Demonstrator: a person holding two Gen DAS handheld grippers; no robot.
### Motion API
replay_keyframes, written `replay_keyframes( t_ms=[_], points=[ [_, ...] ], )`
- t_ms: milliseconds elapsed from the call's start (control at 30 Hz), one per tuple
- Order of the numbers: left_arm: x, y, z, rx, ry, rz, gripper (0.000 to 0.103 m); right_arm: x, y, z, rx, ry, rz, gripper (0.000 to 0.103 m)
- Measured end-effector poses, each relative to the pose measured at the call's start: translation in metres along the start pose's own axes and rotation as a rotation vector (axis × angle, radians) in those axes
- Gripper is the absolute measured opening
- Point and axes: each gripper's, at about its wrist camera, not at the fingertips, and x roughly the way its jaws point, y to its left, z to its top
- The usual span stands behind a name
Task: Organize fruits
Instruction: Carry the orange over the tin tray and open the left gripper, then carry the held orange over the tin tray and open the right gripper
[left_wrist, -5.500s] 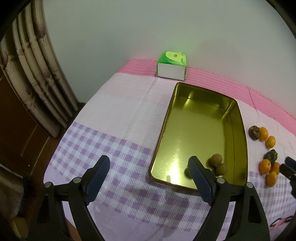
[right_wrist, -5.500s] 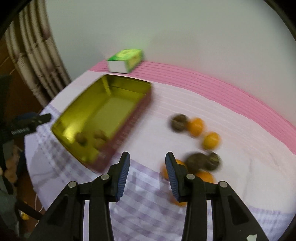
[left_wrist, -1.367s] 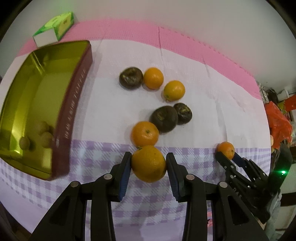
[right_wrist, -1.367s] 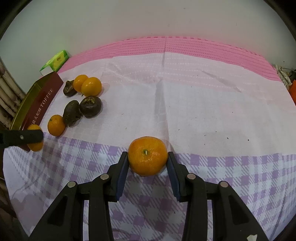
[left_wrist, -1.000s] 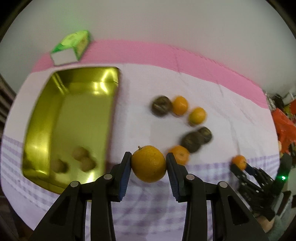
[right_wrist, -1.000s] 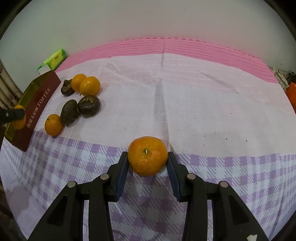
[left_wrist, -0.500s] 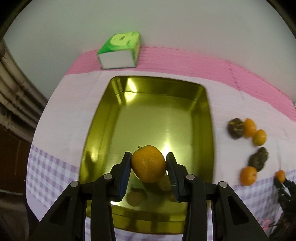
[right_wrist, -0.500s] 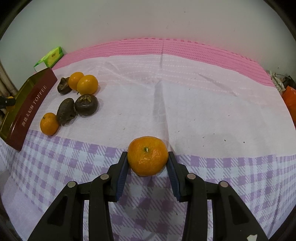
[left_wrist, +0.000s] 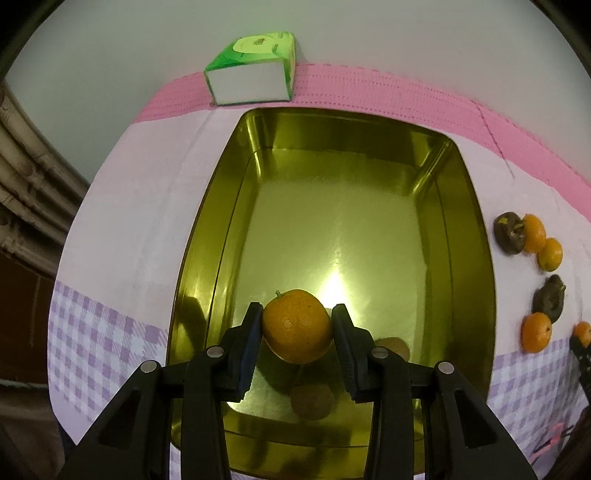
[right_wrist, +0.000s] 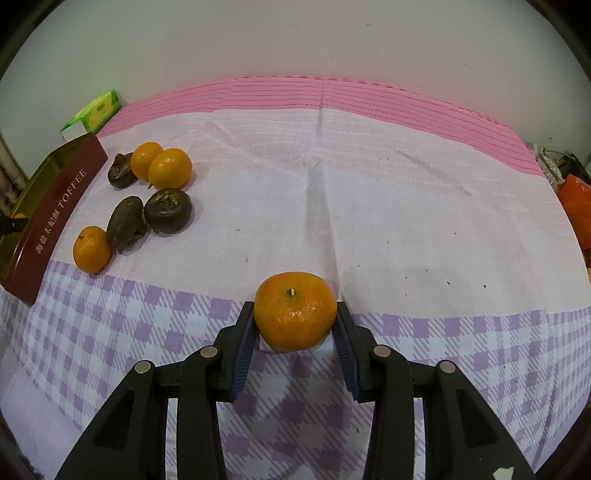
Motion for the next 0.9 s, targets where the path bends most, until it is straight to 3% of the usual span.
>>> replay_keyframes(
  t_ms=[900],
  points=[
    [0.0051,0.0081,-0.0094,-0.016,0.003,-0.042,0.042,0.001,0.0063,0.0018,0.001,0.011,-0.036,0.038]
  ],
)
